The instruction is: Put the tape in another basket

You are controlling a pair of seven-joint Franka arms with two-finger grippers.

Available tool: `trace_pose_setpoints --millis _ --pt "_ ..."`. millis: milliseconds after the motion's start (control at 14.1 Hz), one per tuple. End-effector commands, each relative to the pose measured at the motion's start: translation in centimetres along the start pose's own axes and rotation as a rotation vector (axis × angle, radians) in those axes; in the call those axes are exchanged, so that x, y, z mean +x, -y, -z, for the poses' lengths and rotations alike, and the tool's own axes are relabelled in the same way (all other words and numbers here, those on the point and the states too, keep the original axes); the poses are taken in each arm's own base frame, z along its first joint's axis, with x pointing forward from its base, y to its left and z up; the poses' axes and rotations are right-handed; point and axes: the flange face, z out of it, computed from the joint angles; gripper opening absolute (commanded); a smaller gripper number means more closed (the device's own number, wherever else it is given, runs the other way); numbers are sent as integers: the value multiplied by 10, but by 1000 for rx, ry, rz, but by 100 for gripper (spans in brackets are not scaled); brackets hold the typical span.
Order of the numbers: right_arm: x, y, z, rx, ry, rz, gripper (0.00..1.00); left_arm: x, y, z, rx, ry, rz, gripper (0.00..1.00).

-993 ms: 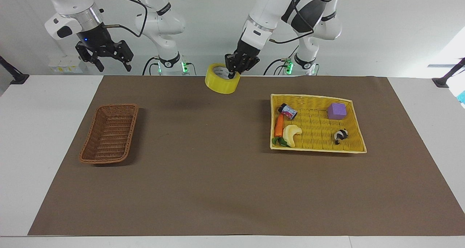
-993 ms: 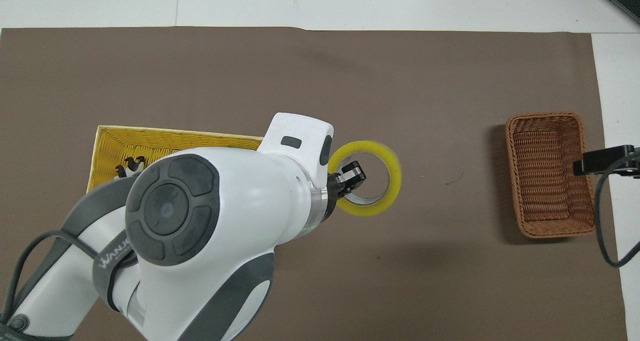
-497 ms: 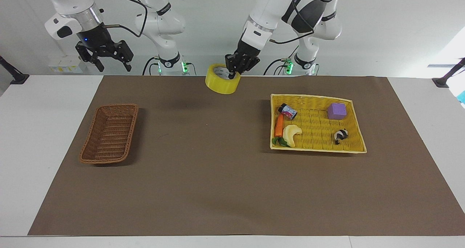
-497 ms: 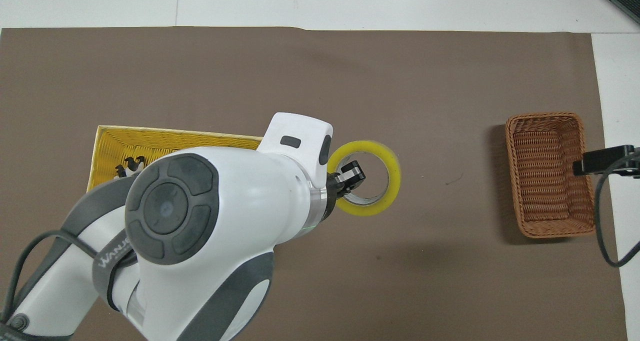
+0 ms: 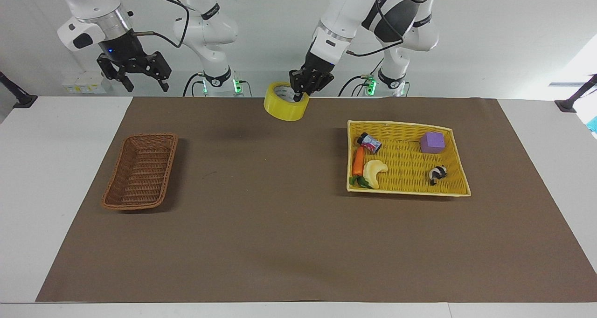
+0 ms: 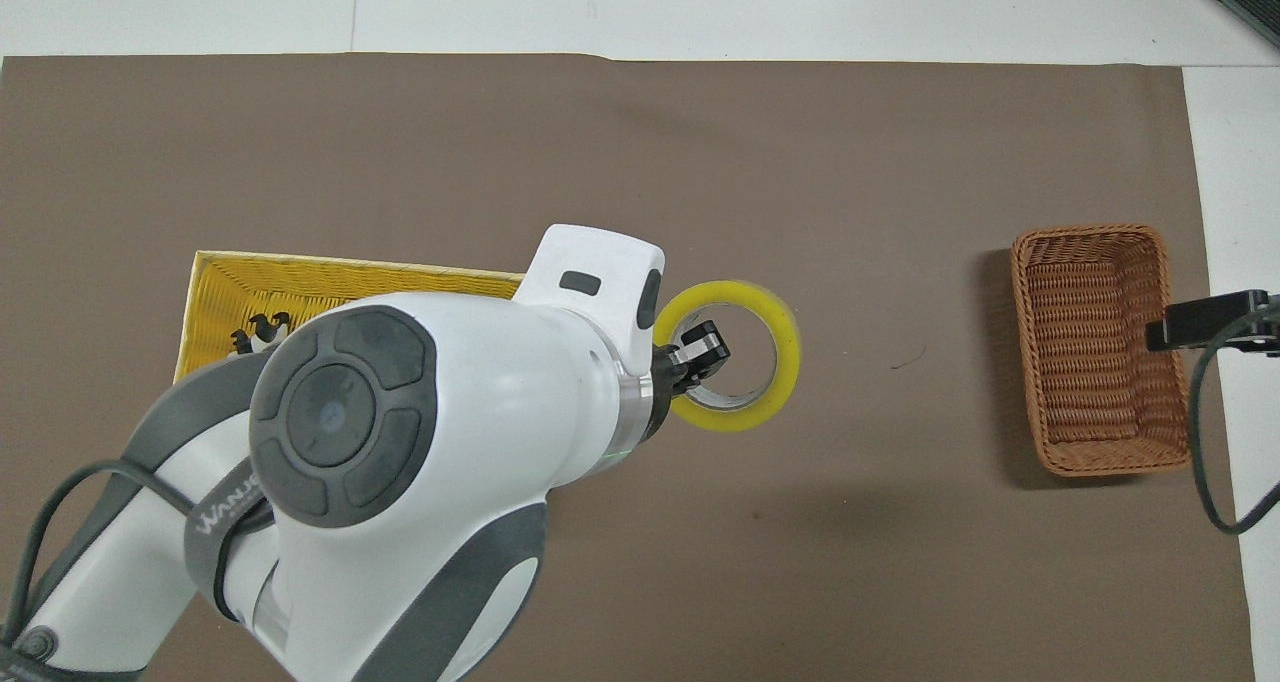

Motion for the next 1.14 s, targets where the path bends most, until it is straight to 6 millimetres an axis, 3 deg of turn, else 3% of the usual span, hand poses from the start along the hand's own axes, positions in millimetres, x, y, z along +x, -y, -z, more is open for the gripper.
trace_pose_setpoints --millis 0,284,639,993,1064 --pt "-5 -1 0 -1 -4 26 100 -1 2 5 -17 9 -8 0" --pt "-6 1 1 0 1 34 100 0 3 5 -14 10 -6 0" --pt "-8 50 0 8 -9 131 100 -1 5 4 -8 12 -14 0" --pt "-1 89 -3 332 -29 138 100 -3 7 2 -7 20 -27 0" --pt "0 106 -6 387 -30 150 100 -4 7 2 -10 21 -26 0"
